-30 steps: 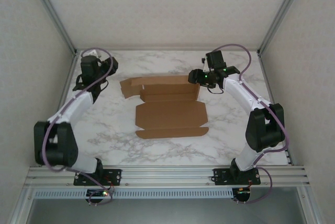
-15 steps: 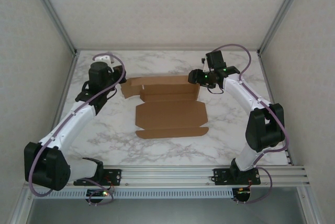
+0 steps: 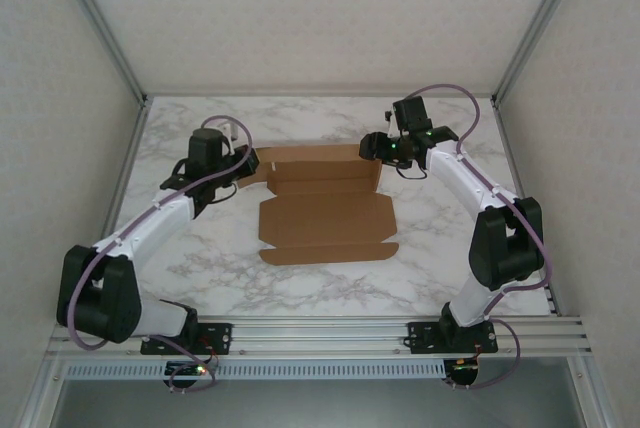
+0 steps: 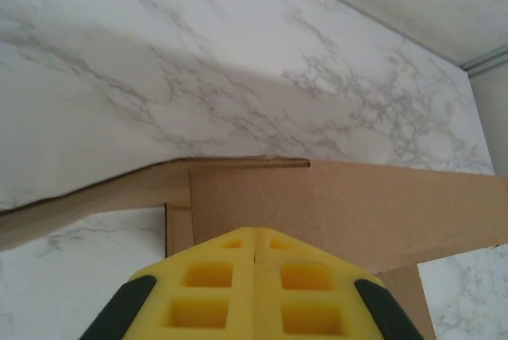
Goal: Fold the paper box
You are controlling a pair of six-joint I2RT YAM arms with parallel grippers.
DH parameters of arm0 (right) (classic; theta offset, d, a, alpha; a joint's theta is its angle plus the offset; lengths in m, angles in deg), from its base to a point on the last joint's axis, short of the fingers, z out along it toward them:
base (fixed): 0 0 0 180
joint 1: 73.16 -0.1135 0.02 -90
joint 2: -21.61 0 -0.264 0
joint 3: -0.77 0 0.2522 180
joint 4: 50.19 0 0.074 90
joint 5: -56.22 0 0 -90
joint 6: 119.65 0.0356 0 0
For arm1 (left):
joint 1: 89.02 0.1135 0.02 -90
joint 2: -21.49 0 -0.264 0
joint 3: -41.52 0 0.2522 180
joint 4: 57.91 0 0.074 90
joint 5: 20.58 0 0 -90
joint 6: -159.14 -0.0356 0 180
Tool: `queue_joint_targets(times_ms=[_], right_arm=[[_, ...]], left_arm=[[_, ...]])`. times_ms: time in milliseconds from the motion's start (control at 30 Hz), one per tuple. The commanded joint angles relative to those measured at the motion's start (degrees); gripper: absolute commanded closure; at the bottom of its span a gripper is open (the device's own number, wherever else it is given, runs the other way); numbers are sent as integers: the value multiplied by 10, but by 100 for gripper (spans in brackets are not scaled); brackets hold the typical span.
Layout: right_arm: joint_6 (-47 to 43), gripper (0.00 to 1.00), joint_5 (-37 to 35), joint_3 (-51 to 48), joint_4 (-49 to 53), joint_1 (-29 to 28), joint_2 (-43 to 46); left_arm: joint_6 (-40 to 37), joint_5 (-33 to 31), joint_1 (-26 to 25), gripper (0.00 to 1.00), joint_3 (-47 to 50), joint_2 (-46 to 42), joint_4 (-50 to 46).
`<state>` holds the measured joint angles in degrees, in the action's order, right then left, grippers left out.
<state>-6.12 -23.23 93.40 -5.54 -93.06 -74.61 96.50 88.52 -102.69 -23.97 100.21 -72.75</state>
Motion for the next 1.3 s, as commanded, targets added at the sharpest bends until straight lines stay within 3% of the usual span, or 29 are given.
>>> queue_joint_targets(times_ms=[0, 367, 567, 867, 1167, 1267], right_arm=[[-10, 35, -5, 9, 29, 0, -17], [-5, 35, 6, 14, 31, 0, -22], [-3, 35, 11, 13, 29, -1, -22], [-2, 35, 11, 11, 29, -1, -19], [2, 35, 25, 15, 28, -1, -20], [1, 35, 21, 16, 30, -1, -18]], left_arm=[[17, 17, -23, 100, 0, 16, 28], [60, 18, -48, 100, 6, 57, 80], [124, 61, -48, 99, 56, 48, 197], [216, 69, -27, 96, 142, 22, 350], [270, 104, -38, 90, 157, 68, 478], [262, 106, -56, 90, 144, 73, 474]])
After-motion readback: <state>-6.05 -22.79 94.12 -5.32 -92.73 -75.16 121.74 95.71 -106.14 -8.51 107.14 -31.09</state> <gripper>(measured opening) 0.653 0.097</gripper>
